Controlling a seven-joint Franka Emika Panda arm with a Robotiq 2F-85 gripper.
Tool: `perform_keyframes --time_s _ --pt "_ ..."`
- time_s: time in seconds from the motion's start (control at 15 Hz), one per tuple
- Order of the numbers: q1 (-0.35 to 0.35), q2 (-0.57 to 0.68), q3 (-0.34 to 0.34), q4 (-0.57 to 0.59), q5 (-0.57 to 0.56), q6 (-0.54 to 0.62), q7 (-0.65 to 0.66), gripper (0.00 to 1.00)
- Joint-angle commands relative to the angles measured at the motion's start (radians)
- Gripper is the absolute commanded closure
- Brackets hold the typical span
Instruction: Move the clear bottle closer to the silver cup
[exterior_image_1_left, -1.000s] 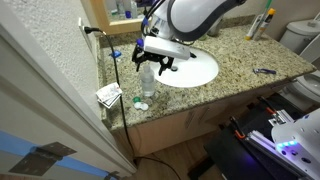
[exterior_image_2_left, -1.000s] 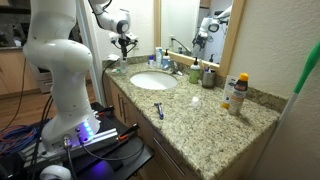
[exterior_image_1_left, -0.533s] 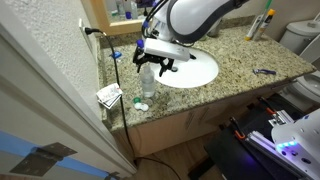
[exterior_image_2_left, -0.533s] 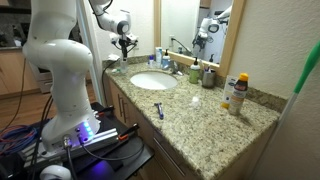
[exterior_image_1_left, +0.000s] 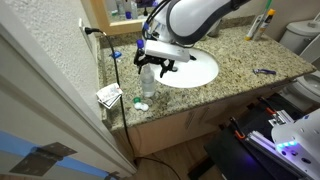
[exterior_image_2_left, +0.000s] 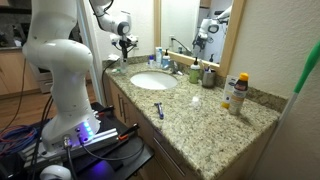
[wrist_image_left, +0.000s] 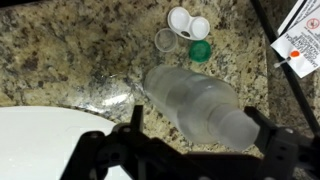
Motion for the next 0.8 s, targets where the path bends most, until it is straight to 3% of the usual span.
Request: perform_keyframes --time_s 0.0,0.07,0.13,0.2,0.47,0.73 --pt "0.007 0.008 0.000 0.008 0.042 0.002 -0.024 0.00" --pt "0.005 0.009 0.002 0.009 0.052 0.000 -0.029 0.00" --pt "0.005 0.009 0.003 0.010 0.059 -0.003 -0.032 0.25" --pt "0.005 0.009 0.003 0.010 0.064 0.000 -0.035 0.27" --pt "0.011 0.007 -0.002 0.009 0.054 0.005 -0.026 0.56" --pt "0.014 0.007 -0.005 0.010 0.047 0.006 -0.021 0.64"
